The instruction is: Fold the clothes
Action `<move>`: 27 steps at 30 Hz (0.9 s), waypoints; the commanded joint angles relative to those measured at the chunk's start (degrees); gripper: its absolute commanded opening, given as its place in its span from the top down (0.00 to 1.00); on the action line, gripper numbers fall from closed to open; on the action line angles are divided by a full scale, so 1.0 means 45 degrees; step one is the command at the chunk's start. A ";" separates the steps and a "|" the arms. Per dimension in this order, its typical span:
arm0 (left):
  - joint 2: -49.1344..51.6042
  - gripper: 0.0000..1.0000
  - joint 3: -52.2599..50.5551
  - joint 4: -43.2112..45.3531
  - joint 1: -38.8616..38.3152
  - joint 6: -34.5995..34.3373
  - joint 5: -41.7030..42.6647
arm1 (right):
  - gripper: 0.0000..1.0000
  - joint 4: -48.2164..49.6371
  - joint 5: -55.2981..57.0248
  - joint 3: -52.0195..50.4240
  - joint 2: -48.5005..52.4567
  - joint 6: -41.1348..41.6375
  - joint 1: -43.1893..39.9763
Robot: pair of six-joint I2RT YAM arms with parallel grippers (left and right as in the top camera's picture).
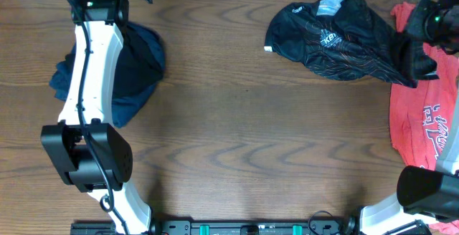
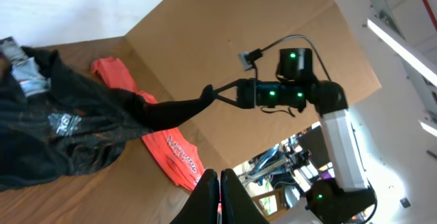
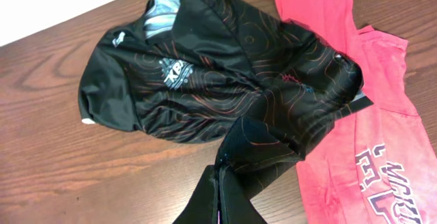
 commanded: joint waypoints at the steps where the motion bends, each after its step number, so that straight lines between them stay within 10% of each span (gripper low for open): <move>1: 0.0053 0.94 -0.0126 0.0063 0.0126 0.0593 -0.0675 | 0.99 -0.0175 -0.0010 0.0010 -0.0063 -0.0277 0.0058; 7: 0.0049 0.94 -0.0126 -0.2050 0.0267 0.2103 -0.3784 | 0.99 -0.0359 0.0000 0.0010 -0.0063 -0.0282 0.0058; 12: 0.0049 0.94 -0.0121 -0.8782 -0.0199 0.6572 -1.0763 | 0.99 -0.0359 0.0000 0.0010 -0.0063 -0.0287 0.0058; 17: 0.0058 0.94 -0.0121 -1.0817 -0.1549 0.9403 -1.5912 | 0.99 -0.0374 -0.0010 0.0010 -0.0063 -0.0282 0.0058; 27: 0.0772 0.94 -0.0121 -0.9360 -0.3735 1.0409 -1.6942 | 0.99 -0.1093 -0.0005 0.0010 -0.0068 -0.0379 0.0058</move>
